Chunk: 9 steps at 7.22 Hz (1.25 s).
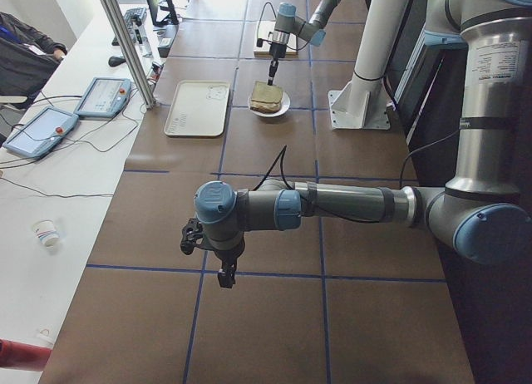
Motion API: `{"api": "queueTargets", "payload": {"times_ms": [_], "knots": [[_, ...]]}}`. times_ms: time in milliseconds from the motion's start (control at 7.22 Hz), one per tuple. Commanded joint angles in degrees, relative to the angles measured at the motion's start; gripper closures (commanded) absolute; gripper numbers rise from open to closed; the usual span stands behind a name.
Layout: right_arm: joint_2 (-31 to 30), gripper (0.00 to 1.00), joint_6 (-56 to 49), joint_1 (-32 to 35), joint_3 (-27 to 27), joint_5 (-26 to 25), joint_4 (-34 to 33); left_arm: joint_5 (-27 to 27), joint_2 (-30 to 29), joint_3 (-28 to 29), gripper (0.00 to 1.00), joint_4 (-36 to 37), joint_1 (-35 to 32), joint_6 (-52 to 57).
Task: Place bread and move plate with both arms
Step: 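Lower the bread onto the egg toast and open the right gripper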
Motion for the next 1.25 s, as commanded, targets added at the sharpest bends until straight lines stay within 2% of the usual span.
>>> {"api": "queueTargets", "payload": {"times_ms": [0, 139, 277, 416, 554, 831, 970, 1108], "knots": [[0.04, 1.0, -1.42, -0.84, -1.2, -0.47, -0.4, 0.0, 0.07, -0.03, 0.0, 0.0, 0.0, 0.0], [-0.05, 0.99, -1.42, -0.93, -1.21, -0.47, -0.41, 0.0, -0.01, -0.03, 0.0, 0.0, 0.0, 0.0], [0.04, 0.78, -1.34, -0.84, -1.21, -0.47, -0.41, 0.0, -0.36, 0.14, 0.0, 0.0, 0.0, 0.0], [-0.14, 0.2, -1.42, -0.84, -1.38, -0.47, -0.58, 0.0, -0.63, 0.14, 0.0, 0.0, 0.0, 0.0], [-0.14, 0.0, -1.42, -0.75, -1.38, -0.47, -0.58, 0.0, -0.72, 0.14, 0.0, 0.0, 0.0, 0.0], [0.12, 0.0, -1.25, 2.21, -0.86, 0.31, -0.67, -0.09, -0.8, -0.73, 0.0, -0.09, 0.0, 0.0], [-0.14, 0.0, -1.34, 4.85, -1.03, 2.23, -0.84, -0.09, -1.24, -2.22, 0.0, -0.09, 0.09, 0.0], [-0.14, 0.0, -1.42, 9.83, -0.51, 7.3, -5.37, -0.7, -1.77, -4.23, 0.0, -0.09, 0.87, -0.26]]}}
